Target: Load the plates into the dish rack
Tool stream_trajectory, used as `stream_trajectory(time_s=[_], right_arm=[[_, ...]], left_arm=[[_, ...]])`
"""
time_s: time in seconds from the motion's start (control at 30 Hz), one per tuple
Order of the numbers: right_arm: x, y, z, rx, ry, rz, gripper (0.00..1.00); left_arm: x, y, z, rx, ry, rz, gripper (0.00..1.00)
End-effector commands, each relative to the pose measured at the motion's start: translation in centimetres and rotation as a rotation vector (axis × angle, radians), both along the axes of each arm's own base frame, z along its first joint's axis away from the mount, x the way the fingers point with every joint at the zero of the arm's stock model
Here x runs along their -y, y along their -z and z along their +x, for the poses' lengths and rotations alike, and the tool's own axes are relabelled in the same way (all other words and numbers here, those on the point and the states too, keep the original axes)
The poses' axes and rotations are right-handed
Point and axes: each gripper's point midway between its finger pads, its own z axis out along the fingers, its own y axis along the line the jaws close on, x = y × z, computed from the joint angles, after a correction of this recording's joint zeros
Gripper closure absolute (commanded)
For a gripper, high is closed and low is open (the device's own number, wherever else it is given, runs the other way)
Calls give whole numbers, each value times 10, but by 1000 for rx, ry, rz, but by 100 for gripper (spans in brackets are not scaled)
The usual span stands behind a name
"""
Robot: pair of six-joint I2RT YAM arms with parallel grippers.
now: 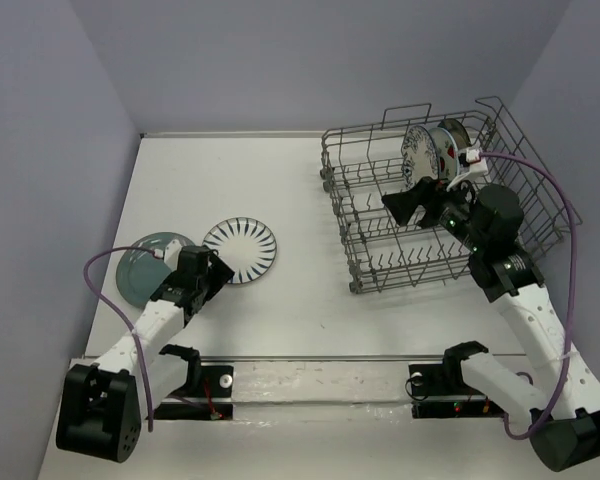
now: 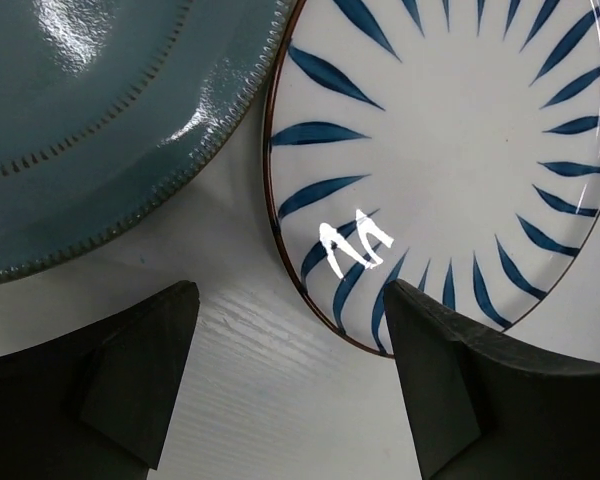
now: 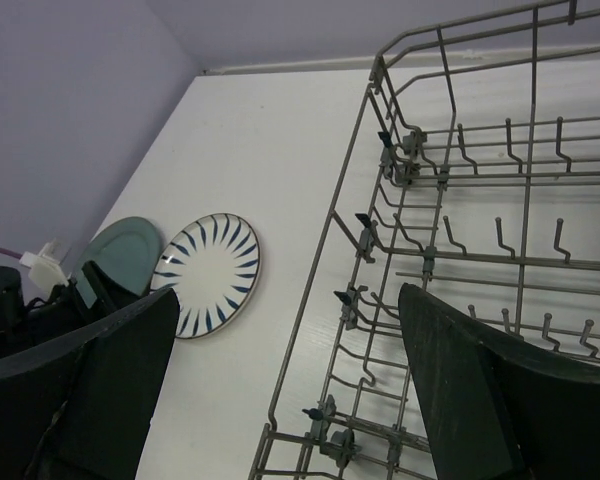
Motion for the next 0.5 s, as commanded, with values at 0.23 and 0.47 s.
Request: stream_trajectory(time_s=[0.23, 0.47], right_arm=[[-10, -23, -12, 72, -63, 47, 4], [-14, -18, -11, 64, -77, 48, 4]], left_arm=[[-4, 16, 21, 15, -90, -16, 16], [-5, 18, 30, 27, -92, 1, 42]])
